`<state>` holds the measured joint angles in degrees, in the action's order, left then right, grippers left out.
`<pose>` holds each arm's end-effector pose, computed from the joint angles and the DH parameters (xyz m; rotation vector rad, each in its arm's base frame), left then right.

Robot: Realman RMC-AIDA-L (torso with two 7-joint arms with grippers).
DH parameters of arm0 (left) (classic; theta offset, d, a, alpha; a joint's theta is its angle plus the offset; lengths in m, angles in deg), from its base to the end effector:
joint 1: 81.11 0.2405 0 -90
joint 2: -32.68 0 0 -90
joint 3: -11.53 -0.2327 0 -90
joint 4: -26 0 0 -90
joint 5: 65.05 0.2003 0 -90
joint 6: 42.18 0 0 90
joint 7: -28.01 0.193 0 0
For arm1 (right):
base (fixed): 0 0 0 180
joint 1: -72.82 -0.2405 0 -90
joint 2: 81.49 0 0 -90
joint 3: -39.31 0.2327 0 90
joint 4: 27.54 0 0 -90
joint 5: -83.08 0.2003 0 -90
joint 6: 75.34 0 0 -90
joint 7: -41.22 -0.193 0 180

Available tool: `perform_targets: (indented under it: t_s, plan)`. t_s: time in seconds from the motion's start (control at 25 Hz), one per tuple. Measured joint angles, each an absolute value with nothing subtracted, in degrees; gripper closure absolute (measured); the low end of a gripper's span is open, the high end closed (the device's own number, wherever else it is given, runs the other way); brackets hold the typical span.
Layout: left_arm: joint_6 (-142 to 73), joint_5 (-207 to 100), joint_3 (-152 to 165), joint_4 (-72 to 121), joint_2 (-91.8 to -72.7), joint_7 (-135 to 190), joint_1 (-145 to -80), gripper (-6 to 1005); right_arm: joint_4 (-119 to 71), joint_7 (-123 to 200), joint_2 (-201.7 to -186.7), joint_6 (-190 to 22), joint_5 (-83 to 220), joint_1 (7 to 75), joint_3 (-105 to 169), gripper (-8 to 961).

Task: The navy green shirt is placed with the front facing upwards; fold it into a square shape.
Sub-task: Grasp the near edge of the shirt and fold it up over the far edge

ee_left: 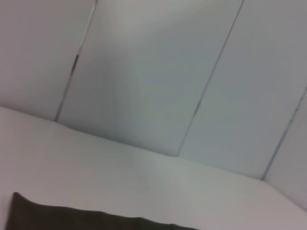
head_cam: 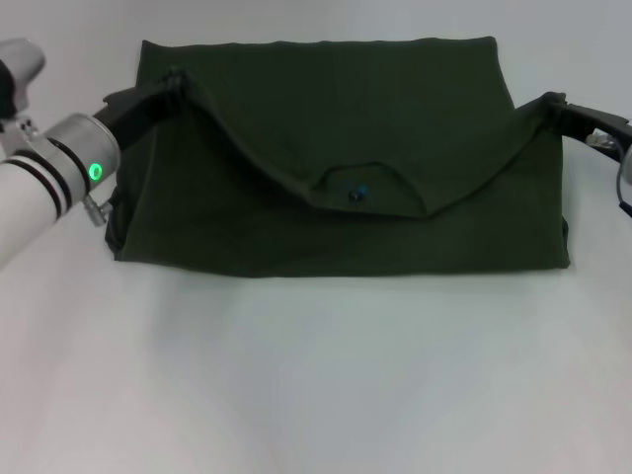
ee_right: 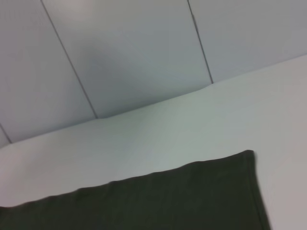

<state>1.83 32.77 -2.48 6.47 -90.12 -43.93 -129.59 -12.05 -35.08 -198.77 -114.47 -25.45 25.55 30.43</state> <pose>-0.2192 0.4771 -0.0106 -1.8199 -1.0223 -0.8416 0.2715 0.4749 0.0080 -1.7694 1.1125 0.6680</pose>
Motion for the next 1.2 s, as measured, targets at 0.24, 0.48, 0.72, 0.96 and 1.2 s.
perform_targets:
  t_s: [0.24,0.48,0.72,0.96,1.2]
  plan:
    - [-1.45,25.53,-2.23,10.11,-91.16,-33.49,-129.42,971,-14.11,-26.66,-200.4,-110.68,-19.44,25.06,30.43,912]
    - [-1.56,24.7,-2.25,10.81,-91.18,-32.76,-128.36,970,-15.58,-24.32,-200.4,-110.6,-17.27,26.0,30.43,912]
    - [-1.36,24.77,-2.62,10.72,-91.12,-32.73,-128.07,958,-15.71,-24.3,-200.46,-110.8,-17.48,26.11,29.56,911]
    - [-1.09,24.81,-2.68,10.24,-90.99,-33.23,-127.03,887,-15.34,-24.64,-200.56,-110.77,-17.48,26.14,26.58,832]
    - [2.79,24.68,-2.54,5.73,-90.82,-39.27,-123.31,690,-14.04,-25.72,-200.0,-113.43,-17.46,26.93,25.39,596]
